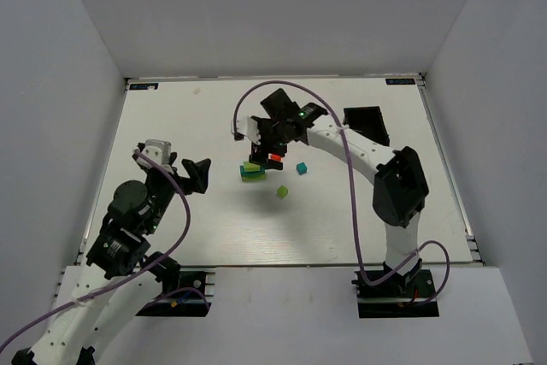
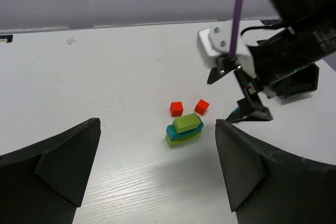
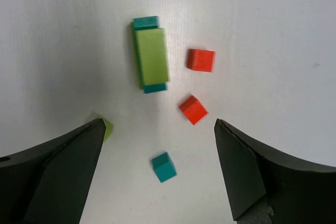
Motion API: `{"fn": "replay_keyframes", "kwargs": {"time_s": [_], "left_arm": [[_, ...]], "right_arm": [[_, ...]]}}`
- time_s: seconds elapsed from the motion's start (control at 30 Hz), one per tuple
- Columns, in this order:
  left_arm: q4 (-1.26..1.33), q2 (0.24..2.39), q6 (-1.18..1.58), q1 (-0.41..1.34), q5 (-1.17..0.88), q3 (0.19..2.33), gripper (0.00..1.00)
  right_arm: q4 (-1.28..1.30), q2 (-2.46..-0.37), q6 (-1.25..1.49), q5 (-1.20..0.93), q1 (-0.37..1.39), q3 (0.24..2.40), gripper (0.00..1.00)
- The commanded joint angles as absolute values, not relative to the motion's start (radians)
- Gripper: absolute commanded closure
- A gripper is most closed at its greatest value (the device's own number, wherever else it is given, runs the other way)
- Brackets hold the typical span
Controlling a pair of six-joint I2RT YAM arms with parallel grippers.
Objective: Build the wood block tower
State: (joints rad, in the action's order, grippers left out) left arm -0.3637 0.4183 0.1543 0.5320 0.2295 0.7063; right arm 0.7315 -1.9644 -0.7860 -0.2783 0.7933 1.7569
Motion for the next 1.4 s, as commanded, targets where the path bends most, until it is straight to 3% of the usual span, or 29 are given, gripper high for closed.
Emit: {"fn": "replay_keyframes", "kwargs": {"time_s": [0.0, 0.1, 0.13, 0.17, 0.2, 0.23, 0.27, 0.3, 0.37, 0.4, 0.43, 0.53, 0.6, 0.87, 1.37], "left_arm": [[-0.342, 0.472, 0.135, 0.526, 0.207, 0.687, 0.00], [-0.333, 0.575, 0.117, 0.526, 0.126, 0.701, 0.00], [-0.333, 0.607, 0.106, 0.526, 0.109, 0.712, 0.02], [-0.333, 0.636, 0.091, 0.526, 0.076, 0.721, 0.13], [-0.344, 0.664, 0.091, 0.526, 0.066, 0.744, 0.53], [-0.344, 0.707, 0.091, 0.526, 0.066, 0.753, 0.74], [-0.356, 0.722, 0.091, 0.526, 0.066, 0.753, 0.90], [-0.367, 0.733, 0.091, 0.526, 0.075, 0.765, 0.99], [-0.367, 0.733, 0.091, 0.526, 0.086, 0.756, 0.90], [-0.367, 0.733, 0.091, 0.526, 0.086, 0.743, 0.74], [-0.367, 0.723, 0.091, 0.526, 0.095, 0.742, 0.42], [-0.367, 0.693, 0.100, 0.526, 0.104, 0.732, 0.22], [-0.367, 0.683, 0.100, 0.526, 0.104, 0.723, 0.19], [-0.367, 0.654, 0.100, 0.526, 0.075, 0.723, 0.18], [-0.367, 0.644, 0.109, 0.526, 0.066, 0.723, 0.18]], "right_arm": [[0.543, -1.866, -0.750, -0.207, 0.750, 1.621, 0.10], [0.459, -1.825, -0.681, -0.175, 0.704, 1.536, 0.10], [0.431, -1.842, -0.651, -0.190, 0.654, 1.528, 0.15], [0.434, -1.851, -0.619, -0.222, 0.637, 1.535, 0.23], [0.455, -1.879, -0.608, -0.253, 0.612, 1.560, 0.33], [0.480, -1.905, -0.588, -0.290, 0.588, 1.586, 0.53], [0.495, -1.917, -0.571, -0.310, 0.578, 1.604, 0.61], [0.502, -1.934, -0.565, -0.334, 0.565, 1.609, 0.67], [0.499, -1.953, -0.554, -0.359, 0.558, 1.612, 0.71], [0.496, -1.971, -0.549, -0.364, 0.560, 1.617, 0.71], [0.489, -1.988, -0.542, -0.388, 0.558, 1.634, 0.68], [0.491, -2.042, -0.519, -0.406, 0.560, 1.672, 0.56], [0.492, -2.071, -0.506, -0.411, 0.560, 1.706, 0.49], [0.508, -2.135, -0.483, -0.407, 0.568, 1.761, 0.39], [0.508, -2.175, -0.465, -0.368, 0.612, 1.766, 0.35]]}}
